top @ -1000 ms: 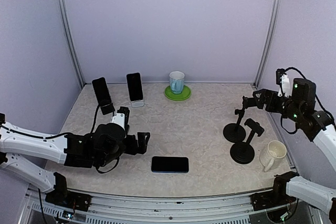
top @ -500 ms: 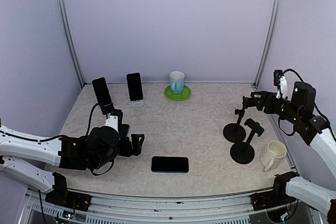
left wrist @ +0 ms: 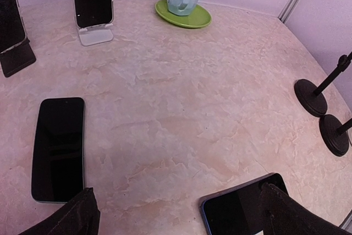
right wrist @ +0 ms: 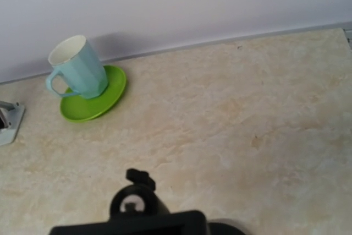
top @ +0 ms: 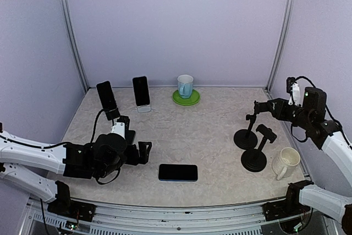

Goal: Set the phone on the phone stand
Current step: Pick up the phone stand at the center of the board.

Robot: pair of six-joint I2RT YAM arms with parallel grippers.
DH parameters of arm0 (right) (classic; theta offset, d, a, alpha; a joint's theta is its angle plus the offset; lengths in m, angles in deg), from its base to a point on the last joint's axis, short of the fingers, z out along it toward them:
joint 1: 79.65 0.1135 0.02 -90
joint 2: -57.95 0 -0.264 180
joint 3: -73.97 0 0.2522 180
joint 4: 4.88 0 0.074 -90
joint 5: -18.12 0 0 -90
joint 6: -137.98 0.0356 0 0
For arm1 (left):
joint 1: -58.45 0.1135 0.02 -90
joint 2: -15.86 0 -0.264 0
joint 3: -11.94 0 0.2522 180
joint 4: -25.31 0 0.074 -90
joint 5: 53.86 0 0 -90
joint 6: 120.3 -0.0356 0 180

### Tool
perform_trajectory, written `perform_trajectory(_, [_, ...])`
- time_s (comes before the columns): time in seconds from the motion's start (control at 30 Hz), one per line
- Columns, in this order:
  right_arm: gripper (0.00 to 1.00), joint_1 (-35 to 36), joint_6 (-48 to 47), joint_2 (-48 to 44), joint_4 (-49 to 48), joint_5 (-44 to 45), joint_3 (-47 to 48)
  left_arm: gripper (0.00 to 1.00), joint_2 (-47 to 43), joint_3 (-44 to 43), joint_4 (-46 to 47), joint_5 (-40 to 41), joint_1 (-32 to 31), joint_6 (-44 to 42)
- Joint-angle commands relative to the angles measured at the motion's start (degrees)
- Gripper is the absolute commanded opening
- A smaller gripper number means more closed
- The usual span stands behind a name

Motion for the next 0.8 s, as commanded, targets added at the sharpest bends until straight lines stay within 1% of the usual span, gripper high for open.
perform_trajectory(0.0, [0.41, -0.73, 0.61, 0.51, -1.53, 0.2, -1.22, 0.99, 0.8, -0.68, -0.27, 0.91, 0.04, -0.66])
perform_trajectory(0.3, [0.41, -0.95, 0.57, 0.79, -3.46, 0.63, -2.68, 0.99, 1.88, -0.67, 0.46, 0.61, 0.36, -0.61])
perform_trajectory(0.47, [0.39, -1.33, 1.41, 0.66, -6.45, -1.73, -4.3, 0.99, 2.24, -0.58, 0.65, 0.5, 0.37, -0.41])
perform_trajectory(0.53, [0.36, -1.43, 2.06, 0.4, -7.89, -2.74, -5.03, 0.99, 2.21, -0.66, 0.57, 0.47, 0.41, -0.33])
perform_trajectory(0.63, [0.27, -1.43, 2.66, 0.19, -9.14, -3.48, -5.79, 0.99, 2.22, -0.79, 0.56, 0.43, 0.36, -0.25])
perform_trajectory(0.77, [0.2, -1.52, 2.88, -0.09, -10.36, -4.45, -6.45, 0.99, 2.21, -0.99, 0.74, 0.39, 0.45, -0.28])
